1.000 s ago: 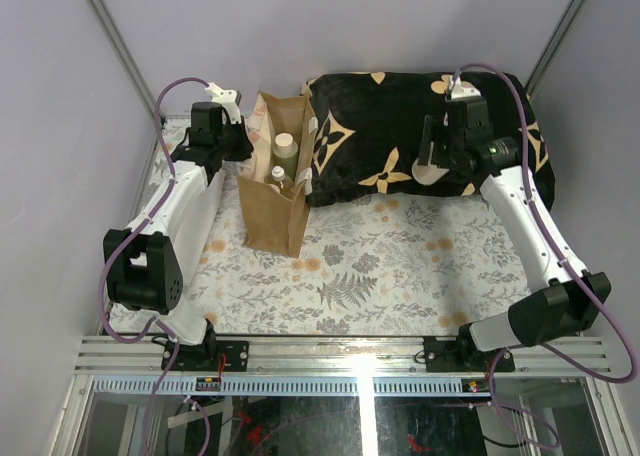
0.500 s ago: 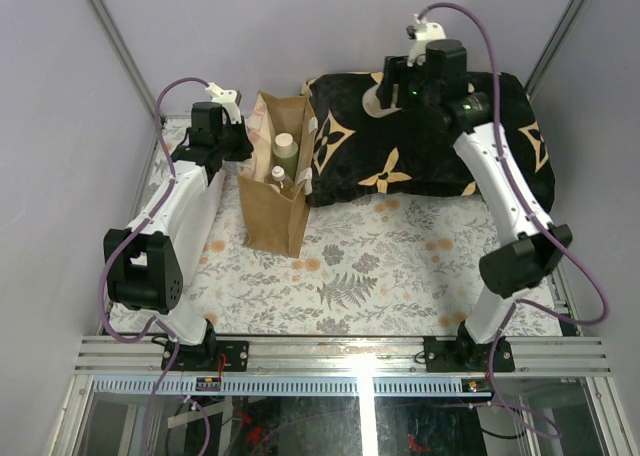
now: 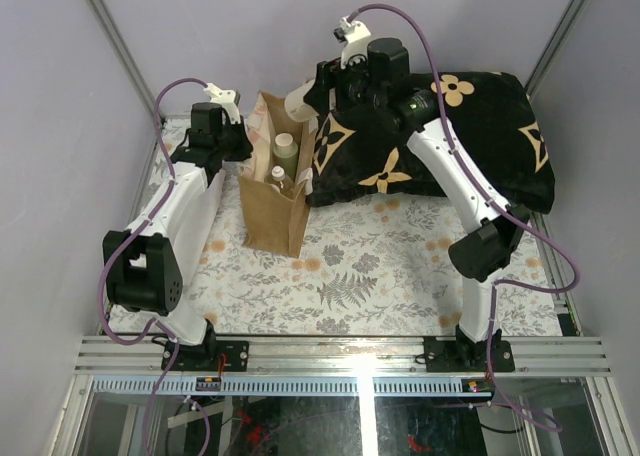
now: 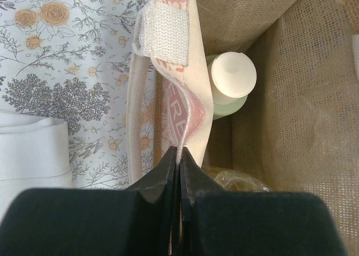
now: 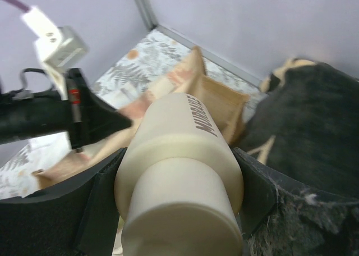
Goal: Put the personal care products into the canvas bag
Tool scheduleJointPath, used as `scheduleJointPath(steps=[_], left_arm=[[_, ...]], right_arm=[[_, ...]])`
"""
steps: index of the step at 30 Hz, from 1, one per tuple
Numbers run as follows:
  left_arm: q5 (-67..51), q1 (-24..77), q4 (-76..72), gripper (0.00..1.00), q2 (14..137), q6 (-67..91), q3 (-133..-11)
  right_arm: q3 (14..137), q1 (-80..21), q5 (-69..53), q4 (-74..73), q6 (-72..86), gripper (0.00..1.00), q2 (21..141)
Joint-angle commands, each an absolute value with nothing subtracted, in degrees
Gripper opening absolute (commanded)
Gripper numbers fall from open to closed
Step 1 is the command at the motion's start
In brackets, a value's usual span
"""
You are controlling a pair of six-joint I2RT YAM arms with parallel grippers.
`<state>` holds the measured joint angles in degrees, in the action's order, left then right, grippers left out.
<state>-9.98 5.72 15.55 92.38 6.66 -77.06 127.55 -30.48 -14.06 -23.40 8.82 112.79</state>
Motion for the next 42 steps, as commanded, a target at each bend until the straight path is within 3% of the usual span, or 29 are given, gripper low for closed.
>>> scheduleJointPath(steps=[1, 14, 23, 33, 42], left_arm=[[-8.9, 6.2, 10.3, 0.0, 91.3, 7.0, -76.3], [-9.3, 6.2, 11.7, 0.0, 92.0, 5.8, -77.9], [-9.7, 6.1, 12.9, 0.0, 92.6, 4.9, -79.0], [-10.2, 6.2, 13.2, 0.0, 92.6, 4.3, -79.1], [-10.4, 6.2, 13.3, 0.0, 92.5, 4.4, -79.0]], right_arm=[[132.3, -31.6, -22.1, -10.1, 11.3, 0.17, 111.5], [131.8, -35.9, -19.6, -20.3, 6.9, 0.15, 119.2], [141.7, -39.2, -11.2, -30.8, 1.1, 0.15, 126.4], [141.3, -44.4, 1.5, -33.3, -9.7, 0.15, 129.5], [141.8, -45.6, 2.3, -32.8, -10.6, 0.2, 133.2]])
